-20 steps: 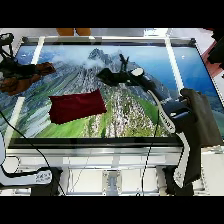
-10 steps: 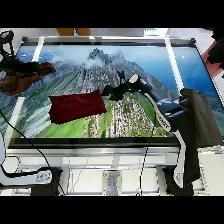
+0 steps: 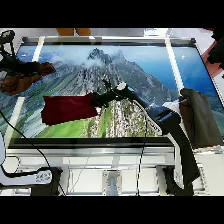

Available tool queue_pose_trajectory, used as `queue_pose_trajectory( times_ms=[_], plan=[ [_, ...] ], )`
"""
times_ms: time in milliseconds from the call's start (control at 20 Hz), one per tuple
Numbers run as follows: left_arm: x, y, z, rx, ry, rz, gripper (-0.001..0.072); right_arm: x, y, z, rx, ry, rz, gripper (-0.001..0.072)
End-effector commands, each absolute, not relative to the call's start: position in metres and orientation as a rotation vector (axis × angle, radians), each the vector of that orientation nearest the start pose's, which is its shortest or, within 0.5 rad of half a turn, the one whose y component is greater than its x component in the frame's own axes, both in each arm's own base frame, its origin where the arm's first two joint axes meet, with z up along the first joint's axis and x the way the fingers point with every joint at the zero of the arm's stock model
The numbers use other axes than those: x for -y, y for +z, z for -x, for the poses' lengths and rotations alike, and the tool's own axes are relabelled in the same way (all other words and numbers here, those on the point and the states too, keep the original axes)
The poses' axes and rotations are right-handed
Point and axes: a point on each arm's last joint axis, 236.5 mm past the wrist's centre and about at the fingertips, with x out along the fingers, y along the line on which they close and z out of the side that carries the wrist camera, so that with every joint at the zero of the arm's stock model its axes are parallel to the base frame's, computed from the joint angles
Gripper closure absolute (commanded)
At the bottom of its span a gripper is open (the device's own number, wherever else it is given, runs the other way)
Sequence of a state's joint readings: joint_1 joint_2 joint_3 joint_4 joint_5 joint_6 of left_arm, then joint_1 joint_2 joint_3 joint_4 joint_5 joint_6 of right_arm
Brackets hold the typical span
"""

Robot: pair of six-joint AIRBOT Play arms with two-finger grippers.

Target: Fold the shirts.

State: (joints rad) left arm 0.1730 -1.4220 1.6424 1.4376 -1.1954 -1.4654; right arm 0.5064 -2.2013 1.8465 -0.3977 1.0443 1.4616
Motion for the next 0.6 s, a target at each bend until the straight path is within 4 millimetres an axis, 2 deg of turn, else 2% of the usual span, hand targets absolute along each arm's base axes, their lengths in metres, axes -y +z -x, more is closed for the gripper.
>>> queue_pose_trajectory(
  times_ms=[0,100,200,300,350,450,550],
  plan=[
    [-0.054,0.133,-0.477,-0.961,0.009,0.075,0.0696,-0.454,-0.058,-0.434,-1.408,0.905,-0.866,0.0676],
    [-0.054,0.132,-0.476,-0.964,0.006,0.069,0.0695,-0.431,-0.045,-0.465,-1.339,0.886,-0.881,0.0678],
    [-0.054,0.132,-0.476,-0.963,0.007,0.068,0.0695,-0.386,-0.026,-0.504,-1.254,0.838,-0.873,0.0679],
    [-0.054,0.132,-0.477,-0.963,0.007,0.069,0.0695,-0.323,0.003,-0.538,-1.174,0.758,-0.862,0.0679],
    [-0.054,0.132,-0.477,-0.962,0.007,0.070,0.0695,-0.285,0.019,-0.549,-1.147,0.709,-0.840,0.0679],
    [-0.054,0.133,-0.478,-0.958,0.006,0.071,0.0695,-0.207,0.050,-0.555,-1.125,0.602,-0.778,0.0680],
    [-0.053,0.133,-0.478,-0.958,0.005,0.077,0.0695,-0.126,0.082,-0.545,-1.113,0.477,-0.718,0.0680]
  ],
)
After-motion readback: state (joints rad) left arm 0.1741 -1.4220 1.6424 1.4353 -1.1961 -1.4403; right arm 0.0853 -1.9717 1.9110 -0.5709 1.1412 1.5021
